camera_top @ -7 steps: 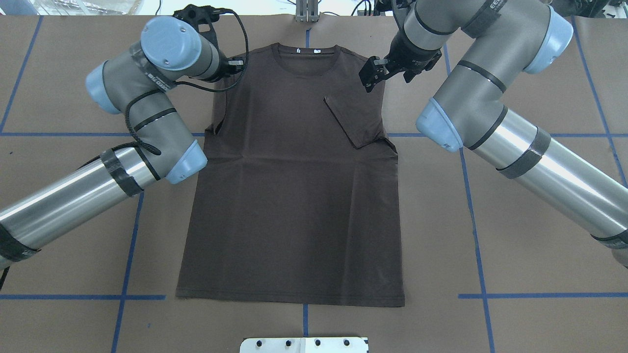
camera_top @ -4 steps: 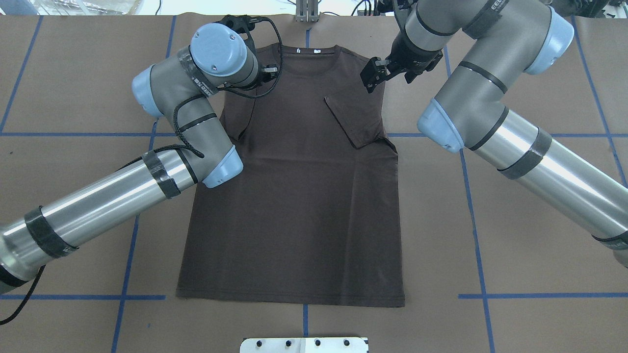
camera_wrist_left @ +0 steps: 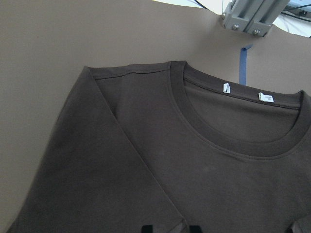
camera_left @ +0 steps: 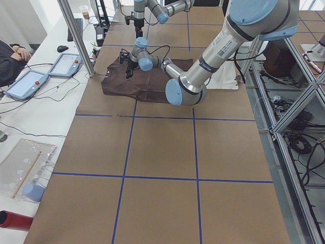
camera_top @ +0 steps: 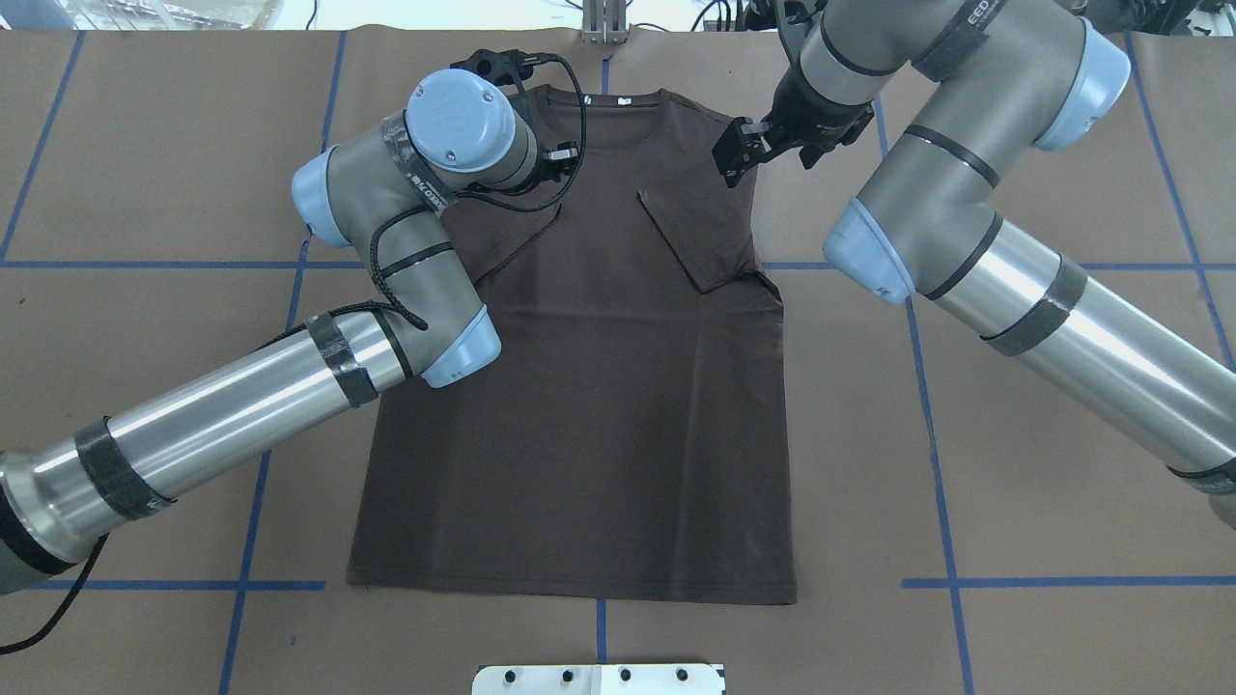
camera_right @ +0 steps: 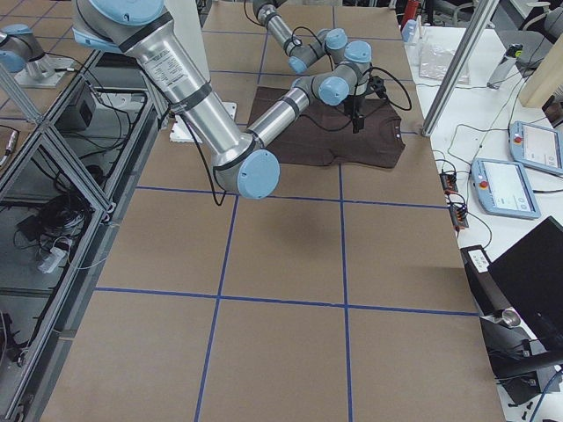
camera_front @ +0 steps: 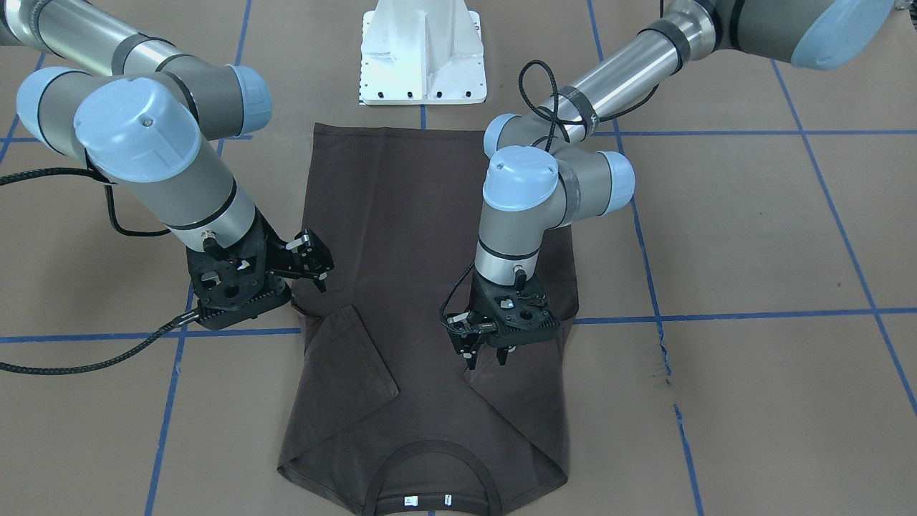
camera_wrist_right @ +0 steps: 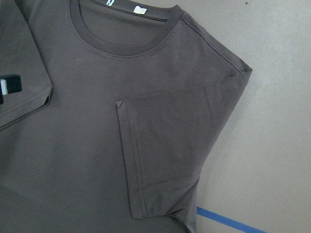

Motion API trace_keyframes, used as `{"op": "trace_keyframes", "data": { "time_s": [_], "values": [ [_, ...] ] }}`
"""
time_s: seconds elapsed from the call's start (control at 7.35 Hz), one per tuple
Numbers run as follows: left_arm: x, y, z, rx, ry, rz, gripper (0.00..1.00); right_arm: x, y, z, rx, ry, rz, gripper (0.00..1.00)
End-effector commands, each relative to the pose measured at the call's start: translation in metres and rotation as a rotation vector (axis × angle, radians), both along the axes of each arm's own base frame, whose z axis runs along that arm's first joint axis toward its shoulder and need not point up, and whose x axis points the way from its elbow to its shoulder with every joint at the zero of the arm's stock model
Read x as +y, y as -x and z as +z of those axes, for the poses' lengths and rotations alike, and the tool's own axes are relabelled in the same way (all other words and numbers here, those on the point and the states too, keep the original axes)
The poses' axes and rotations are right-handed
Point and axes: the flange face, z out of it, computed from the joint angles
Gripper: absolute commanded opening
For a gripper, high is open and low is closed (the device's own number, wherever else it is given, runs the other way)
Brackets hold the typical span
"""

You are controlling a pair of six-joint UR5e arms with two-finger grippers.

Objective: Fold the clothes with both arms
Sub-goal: 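Fold the sleeve nearest the left gripper inward toward the shirt center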

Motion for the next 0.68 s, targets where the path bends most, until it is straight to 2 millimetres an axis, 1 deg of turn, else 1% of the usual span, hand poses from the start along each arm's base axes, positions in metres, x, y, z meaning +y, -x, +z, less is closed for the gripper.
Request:
{"op": "trace_keyframes", "data": {
  "time_s": [0.0,0.14,0.27,0.41,0.54],
  "values": [
    [0.005,0.005,-0.006,0.016,0.015,0.043,1.00,0.010,0.007,-0.002,-0.015,0.024,-0.008,1.00],
    [0.018,0.015,-0.003,-0.010,0.011,0.092,1.00,0.027,0.019,-0.003,-0.028,0.034,-0.039,1.00],
    [0.041,0.046,0.012,-0.044,-0.009,0.118,1.00,0.056,0.024,0.008,-0.039,0.098,-0.021,1.00],
    [0.069,0.083,0.025,-0.056,-0.052,0.142,1.00,0.092,0.026,0.025,-0.050,0.160,-0.004,1.00],
    [0.096,0.118,0.040,-0.069,-0.071,0.156,1.00,0.137,0.023,0.040,-0.057,0.262,0.054,1.00]
  ]
}}
